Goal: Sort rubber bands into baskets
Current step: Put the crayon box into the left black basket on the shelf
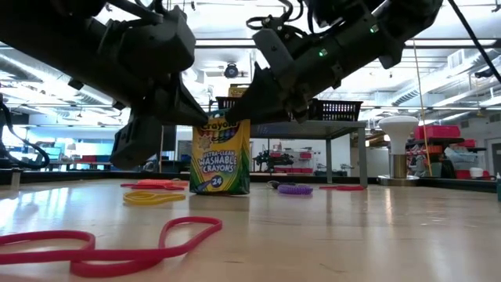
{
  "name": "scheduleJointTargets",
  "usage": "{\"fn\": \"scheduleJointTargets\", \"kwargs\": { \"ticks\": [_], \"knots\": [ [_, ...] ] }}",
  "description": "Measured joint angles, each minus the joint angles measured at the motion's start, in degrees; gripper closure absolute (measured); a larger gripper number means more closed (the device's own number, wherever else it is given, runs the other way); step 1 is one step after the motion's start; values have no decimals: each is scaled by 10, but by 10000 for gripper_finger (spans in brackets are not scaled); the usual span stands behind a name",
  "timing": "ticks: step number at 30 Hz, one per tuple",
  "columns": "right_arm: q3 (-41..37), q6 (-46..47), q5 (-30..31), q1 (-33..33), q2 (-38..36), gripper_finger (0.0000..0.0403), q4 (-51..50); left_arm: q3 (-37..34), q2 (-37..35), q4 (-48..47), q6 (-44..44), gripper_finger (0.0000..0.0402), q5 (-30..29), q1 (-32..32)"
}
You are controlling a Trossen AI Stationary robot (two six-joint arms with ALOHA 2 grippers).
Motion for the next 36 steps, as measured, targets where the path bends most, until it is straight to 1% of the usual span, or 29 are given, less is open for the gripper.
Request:
{"fn": "scheduleJointTargets", "kwargs": {
  "ticks": [3, 5, 8, 11, 13, 16, 19, 21, 23, 26, 28, 30, 31, 33, 36],
  "knots": [
    [0, -2, -1, 0, 0, 313, 0, 3, 0, -4, -7, 350, 0, -3],
    [0, -2, -3, 0, 0, 321, 0, 9, 0, -8, -12, 333, 2, -4],
    [0, -5, -4, 0, 0, 322, 0, 18, -15, -25, -24, 304, 26, -8],
    [0, -8, -5, 2, 0, 320, 0, 19, -51, -59, -68, 274, 46, -16],
    [0, -14, -4, 3, 0, 320, 0, 17, -83, -107, -117, 257, 49, -24],
    [0, -26, -5, 3, 0, 321, 0, 17, -132, -209, -235, 236, 50, -41],
    [0, -39, -5, 4, 0, 322, 1, 10, -165, -304, -349, 228, 42, -63],
    [0, -51, -1, 6, -1, 322, 1, -14, -187, -326, -394, 228, 42, -79],
    [0, -68, 2, 8, -7, 322, 0, -53, -214, -324, -430, 234, 43, -94],
    [0, -85, 4, 8, -34, 322, -7, -126, -261, -320, -501, 247, 44, -112],
    [0, -100, 5, 7, -59, 322, -18, -176, -298, -292, -532, 258, 44, -120],
    [0, -117, 10, 5, -87, 323, -28, -221, -336, -246, -533, 269, 47, -124],
    [0, -126, 10, 3, -104, 323, -39, -238, -353, -216, -523, 274, 51, -125],
    [0, -145, 12, -1, -140, 323, -53, -270, -387, -141, -466, 283, 70, -122],
    [0, -175, 11, -16, -197, 323, -78, -310, -431, -4, -339, 299, 113, -102]
  ]
}}
